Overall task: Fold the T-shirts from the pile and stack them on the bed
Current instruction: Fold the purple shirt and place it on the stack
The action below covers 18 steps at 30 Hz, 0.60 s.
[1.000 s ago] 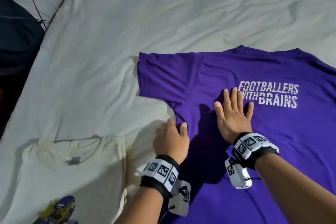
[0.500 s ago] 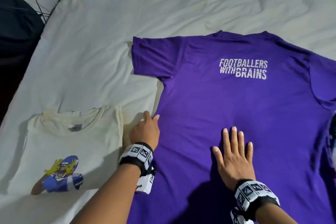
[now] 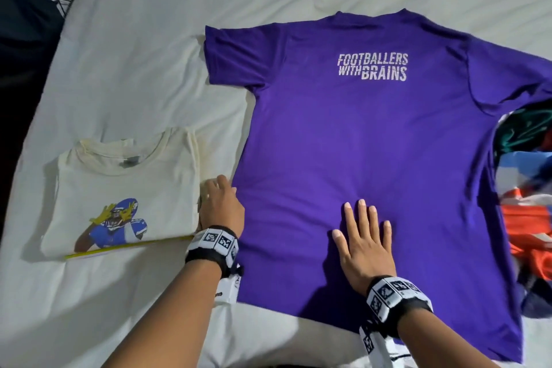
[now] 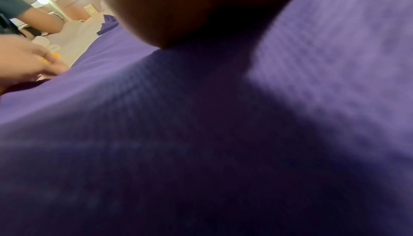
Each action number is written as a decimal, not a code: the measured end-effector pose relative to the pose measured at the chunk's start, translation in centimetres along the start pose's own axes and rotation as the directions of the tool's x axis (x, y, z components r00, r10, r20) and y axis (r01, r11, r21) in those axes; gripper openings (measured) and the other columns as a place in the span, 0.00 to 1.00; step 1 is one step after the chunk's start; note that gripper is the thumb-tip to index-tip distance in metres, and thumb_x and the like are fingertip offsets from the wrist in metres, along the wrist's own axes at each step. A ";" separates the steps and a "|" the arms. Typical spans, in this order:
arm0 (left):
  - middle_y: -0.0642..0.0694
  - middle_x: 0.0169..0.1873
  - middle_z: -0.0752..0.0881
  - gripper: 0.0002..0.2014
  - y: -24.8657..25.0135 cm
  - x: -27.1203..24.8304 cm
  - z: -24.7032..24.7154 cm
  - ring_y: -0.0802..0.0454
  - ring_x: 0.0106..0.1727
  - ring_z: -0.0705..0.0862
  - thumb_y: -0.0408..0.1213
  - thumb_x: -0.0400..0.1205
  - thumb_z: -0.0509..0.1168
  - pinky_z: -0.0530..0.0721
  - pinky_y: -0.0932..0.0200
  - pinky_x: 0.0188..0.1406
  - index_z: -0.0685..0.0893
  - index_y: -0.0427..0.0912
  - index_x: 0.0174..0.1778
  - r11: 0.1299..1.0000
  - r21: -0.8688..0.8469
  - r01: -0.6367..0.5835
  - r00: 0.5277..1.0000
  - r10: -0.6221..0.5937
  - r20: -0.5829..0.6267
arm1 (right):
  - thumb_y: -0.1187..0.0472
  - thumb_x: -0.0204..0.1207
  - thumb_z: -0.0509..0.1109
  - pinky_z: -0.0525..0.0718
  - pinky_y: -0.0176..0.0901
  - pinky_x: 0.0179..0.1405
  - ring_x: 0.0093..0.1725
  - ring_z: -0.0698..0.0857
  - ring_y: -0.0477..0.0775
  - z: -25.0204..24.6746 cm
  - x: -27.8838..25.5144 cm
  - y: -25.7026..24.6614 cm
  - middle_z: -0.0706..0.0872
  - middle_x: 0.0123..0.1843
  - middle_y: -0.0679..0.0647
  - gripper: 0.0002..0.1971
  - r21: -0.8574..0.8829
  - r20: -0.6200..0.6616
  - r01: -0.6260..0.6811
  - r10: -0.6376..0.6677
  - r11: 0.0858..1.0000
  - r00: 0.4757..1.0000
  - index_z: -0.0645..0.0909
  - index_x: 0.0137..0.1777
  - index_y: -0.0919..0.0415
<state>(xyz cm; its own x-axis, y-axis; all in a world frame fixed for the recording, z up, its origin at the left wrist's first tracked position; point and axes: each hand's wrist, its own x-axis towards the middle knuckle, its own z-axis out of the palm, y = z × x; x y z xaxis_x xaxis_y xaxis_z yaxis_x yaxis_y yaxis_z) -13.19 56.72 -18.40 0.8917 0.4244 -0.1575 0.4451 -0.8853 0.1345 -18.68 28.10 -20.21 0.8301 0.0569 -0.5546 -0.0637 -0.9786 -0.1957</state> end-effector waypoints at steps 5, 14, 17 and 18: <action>0.31 0.86 0.60 0.33 7.6 -5.8 0.6 0.30 0.85 0.62 0.48 0.88 0.57 0.69 0.29 0.75 0.59 0.40 0.88 0.961 0.017 -0.276 0.961 0.275 0.019 | 0.42 0.85 0.39 0.40 0.66 0.86 0.90 0.40 0.62 0.9 -0.8 -2.3 0.41 0.92 0.55 0.34 -0.046 -0.070 0.151 -0.154 0.987 0.986 0.44 0.91 0.47; 0.42 0.91 0.46 0.38 2.5 -6.0 6.0 0.41 0.91 0.47 0.66 0.88 0.41 0.43 0.32 0.86 0.46 0.51 0.92 0.907 0.199 -0.371 0.921 0.332 0.203 | 0.30 0.84 0.38 0.31 0.59 0.85 0.90 0.36 0.56 0.5 -1.2 8.8 0.34 0.91 0.47 0.35 -0.056 -0.140 -0.184 0.175 0.981 0.975 0.35 0.88 0.37; 0.37 0.90 0.42 0.39 2.2 -5.3 4.7 0.38 0.90 0.43 0.63 0.89 0.42 0.44 0.28 0.85 0.44 0.45 0.91 0.971 0.179 -0.157 0.973 0.120 0.198 | 0.30 0.84 0.41 0.39 0.66 0.87 0.90 0.39 0.59 -1.5 -2.3 12.7 0.37 0.91 0.54 0.39 0.097 -0.101 -0.425 0.434 0.900 0.895 0.41 0.91 0.45; 0.34 0.89 0.42 0.39 3.0 -5.5 4.5 0.35 0.90 0.43 0.61 0.89 0.44 0.46 0.27 0.85 0.45 0.42 0.91 0.978 0.170 -0.124 0.978 0.092 0.185 | 0.31 0.84 0.41 0.40 0.67 0.86 0.90 0.39 0.60 -1.9 -2.4 12.9 0.37 0.91 0.56 0.39 0.135 -0.085 -0.480 0.492 0.867 0.866 0.42 0.91 0.48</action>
<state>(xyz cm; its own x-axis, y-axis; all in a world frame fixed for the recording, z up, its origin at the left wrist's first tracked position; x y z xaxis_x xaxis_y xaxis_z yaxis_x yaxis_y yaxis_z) -17.11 50.93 -21.54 0.8982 0.2983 -0.3229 0.3104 -0.9505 -0.0148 -20.42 14.94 -19.83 0.7346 -0.4493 -0.5084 -0.5281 -0.8491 -0.0126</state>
